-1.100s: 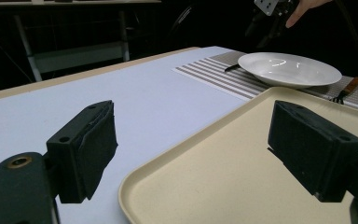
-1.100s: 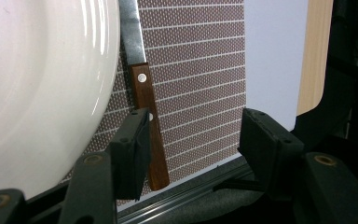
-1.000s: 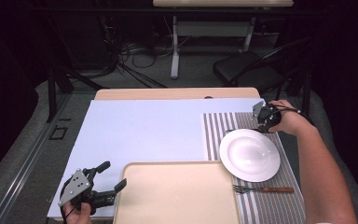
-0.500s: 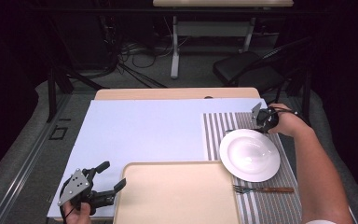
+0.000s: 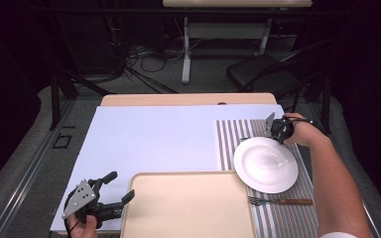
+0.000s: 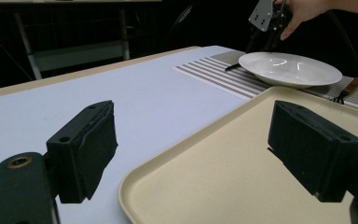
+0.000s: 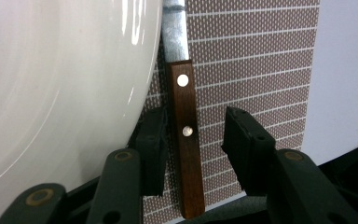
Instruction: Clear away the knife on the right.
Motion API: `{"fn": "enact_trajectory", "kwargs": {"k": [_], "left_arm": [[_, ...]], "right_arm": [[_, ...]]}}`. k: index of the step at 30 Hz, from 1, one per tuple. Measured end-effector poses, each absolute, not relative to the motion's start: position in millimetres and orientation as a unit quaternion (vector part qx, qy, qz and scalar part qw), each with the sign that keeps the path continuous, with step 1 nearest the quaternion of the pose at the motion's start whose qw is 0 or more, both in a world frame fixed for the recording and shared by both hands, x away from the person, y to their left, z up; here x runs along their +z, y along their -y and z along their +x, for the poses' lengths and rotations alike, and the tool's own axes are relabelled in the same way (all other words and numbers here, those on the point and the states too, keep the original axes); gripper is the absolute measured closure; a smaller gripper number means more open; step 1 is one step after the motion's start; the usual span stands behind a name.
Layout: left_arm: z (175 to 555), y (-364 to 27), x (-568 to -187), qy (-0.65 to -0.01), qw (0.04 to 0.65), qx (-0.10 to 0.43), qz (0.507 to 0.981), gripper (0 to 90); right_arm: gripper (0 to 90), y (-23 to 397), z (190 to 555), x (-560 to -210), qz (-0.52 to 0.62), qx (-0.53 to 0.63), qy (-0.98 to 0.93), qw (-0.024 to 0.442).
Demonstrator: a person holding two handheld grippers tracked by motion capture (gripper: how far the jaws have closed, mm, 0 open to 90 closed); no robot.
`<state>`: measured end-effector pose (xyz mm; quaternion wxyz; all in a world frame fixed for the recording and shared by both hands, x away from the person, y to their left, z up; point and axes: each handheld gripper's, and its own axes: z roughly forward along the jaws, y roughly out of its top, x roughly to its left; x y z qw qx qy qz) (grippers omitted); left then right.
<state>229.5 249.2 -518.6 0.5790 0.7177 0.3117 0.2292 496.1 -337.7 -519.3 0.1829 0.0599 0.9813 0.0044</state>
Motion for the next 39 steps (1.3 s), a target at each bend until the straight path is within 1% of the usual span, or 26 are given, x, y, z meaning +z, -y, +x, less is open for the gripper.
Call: {"fn": "enact_trajectory", "kwargs": {"k": [3, 12, 15, 18, 21, 28, 30, 39], "left_arm": [[229.6, -248.8, -518.7, -0.312, 0.578, 0.23, 0.718, 15.6], [229.7, -249.2, -519.2, -0.314, 0.579, 0.228, 0.717, 15.6], [229.7, -249.1, -519.1, -0.314, 0.578, 0.228, 0.718, 15.6], [230.2, -248.9, -519.2, -0.313, 0.578, 0.228, 0.718, 15.6], [230.3, -248.9, -519.3, -0.313, 0.577, 0.228, 0.719, 15.6], [230.2, -248.8, -519.4, -0.312, 0.577, 0.227, 0.72, 15.6], [230.3, -248.6, -519.5, -0.312, 0.577, 0.227, 0.72, 15.6], [230.3, -248.2, -519.6, -0.312, 0.576, 0.227, 0.72, 15.6]], "right_arm": [[60.1, 336.8, 498.3, -521.8, 0.056, 0.003, -0.983, 0.175], [61.1, 335.8, 501.6, -526.1, 0.058, 0.013, -0.983, 0.173], [64.8, 335.4, 502.1, -526.0, 0.066, 0.013, -0.984, 0.164], [65.9, 335.2, 503.8, -527.5, 0.056, 0.022, -0.984, 0.166], [67.4, 333.7, 503.5, -524.5, 0.057, -0.001, -0.986, 0.156], [73.2, 332.1, 501.4, -527.8, 0.044, 0.001, -0.985, 0.164], [75.2, 331.3, 501.6, -527.2, 0.043, -0.004, -0.986, 0.16], [76.6, 330.4, 499.9, -528.0, 0.045, -0.005, -0.985, 0.164]]}}
